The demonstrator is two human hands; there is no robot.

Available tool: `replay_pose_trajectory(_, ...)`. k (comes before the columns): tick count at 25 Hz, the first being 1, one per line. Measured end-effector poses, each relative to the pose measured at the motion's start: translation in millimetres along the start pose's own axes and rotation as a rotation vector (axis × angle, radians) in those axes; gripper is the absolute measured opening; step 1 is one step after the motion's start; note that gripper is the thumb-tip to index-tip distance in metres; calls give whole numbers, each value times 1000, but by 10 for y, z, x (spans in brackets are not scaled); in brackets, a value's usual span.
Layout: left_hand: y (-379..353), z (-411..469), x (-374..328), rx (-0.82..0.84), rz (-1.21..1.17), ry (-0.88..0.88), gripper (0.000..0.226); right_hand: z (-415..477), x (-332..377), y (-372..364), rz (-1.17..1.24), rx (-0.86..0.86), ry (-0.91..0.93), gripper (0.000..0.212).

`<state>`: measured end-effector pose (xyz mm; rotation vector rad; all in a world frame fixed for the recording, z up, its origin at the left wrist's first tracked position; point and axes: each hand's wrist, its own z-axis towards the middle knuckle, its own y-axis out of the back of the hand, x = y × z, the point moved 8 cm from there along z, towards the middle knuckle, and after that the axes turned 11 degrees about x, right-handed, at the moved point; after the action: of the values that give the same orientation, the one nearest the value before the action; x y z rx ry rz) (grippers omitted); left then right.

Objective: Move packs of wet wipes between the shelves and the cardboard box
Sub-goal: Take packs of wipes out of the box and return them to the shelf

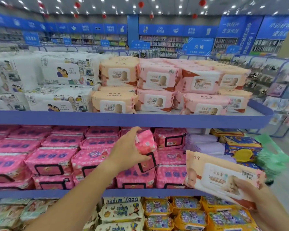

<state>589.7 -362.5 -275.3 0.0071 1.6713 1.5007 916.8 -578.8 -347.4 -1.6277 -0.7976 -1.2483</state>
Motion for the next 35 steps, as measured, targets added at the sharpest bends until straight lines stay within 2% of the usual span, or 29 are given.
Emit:
replay_pose_trajectory(4, -196, 279, -739, 297, 625, -213, 56, 35, 20, 148, 48, 16, 9, 68)
replay_pose_trajectory(6, -559, 377, -870, 415, 869, -216, 42, 70, 22, 263, 57, -2, 20, 73)
replay_pose_trajectory(8, -890, 424, -776, 509, 1024, -196, 38, 122, 6, 393, 41, 1, 21, 80)
replay_pose_trajectory(10, -1081, 390, -468, 499, 941, -239, 57, 169, -34, 452, 106, 54, 0, 76)
replay_pose_trajectory(12, -1090, 262, -132, 392, 779, -242, 79, 214, -49, 437, 123, 100, -7, 75)
replay_pose_trajectory(14, -1033, 137, 208, 222, 748, -142, 81, 264, -32, 342, 137, 156, 18, 74)
replay_pose_trajectory(16, -956, 22, 383, 151, 742, -90, 83, 290, -2, 144, 132, 188, 48, 73)
replay_pose_trajectory(19, -810, -31, 567, 225, 614, -153, 81, 379, -22, -176, 73, 177, 48, 49)
replay_pose_trajectory(23, -786, 53, 668, 218, 594, -118, 75, 422, -41, -641, 2, 188, 49, 55)
replay_pose_trajectory(26, -847, 30, 588, 218, 702, -51, 74, 404, -40, -860, -39, 202, 57, 42)
replay_pose_trajectory(28, -831, 4, 524, 206, 734, -22, 75, 383, -76, -984, -67, 230, 65, 56)
replay_pose_trajectory(31, -844, -82, 460, 234, 701, -6, 73, 315, -76, -1173, -109, 255, 75, 105)
replay_pose_trajectory(33, -799, -175, 439, 253, 564, -24, 72, 278, -76, -1295, -101, 270, 66, 112)
replay_pose_trajectory(35, -630, -298, 339, 174, 325, -71, 72, 243, -66, -1381, -65, 284, 69, 101)
